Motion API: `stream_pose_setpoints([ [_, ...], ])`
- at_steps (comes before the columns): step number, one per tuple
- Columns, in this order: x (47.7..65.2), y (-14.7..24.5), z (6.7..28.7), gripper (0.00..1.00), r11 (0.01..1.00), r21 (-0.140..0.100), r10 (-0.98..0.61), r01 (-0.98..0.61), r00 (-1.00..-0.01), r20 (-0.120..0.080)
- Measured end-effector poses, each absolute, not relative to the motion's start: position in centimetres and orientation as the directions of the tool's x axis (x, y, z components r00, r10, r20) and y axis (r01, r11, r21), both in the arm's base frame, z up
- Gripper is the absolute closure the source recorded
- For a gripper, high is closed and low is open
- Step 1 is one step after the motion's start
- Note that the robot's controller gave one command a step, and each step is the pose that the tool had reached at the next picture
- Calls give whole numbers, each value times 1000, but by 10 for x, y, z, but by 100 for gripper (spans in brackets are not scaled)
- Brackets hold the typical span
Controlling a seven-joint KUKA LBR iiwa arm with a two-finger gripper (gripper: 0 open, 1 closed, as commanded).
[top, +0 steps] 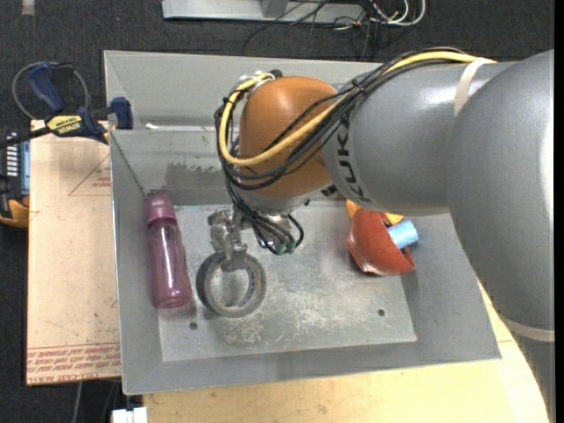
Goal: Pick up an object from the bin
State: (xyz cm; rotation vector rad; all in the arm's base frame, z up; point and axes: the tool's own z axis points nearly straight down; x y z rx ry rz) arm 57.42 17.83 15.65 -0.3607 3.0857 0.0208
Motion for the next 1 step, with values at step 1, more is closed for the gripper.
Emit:
stream_pose_setpoints([
  [1, 529, 169, 233, 100, 981, 10, -192, -193, -980, -57],
])
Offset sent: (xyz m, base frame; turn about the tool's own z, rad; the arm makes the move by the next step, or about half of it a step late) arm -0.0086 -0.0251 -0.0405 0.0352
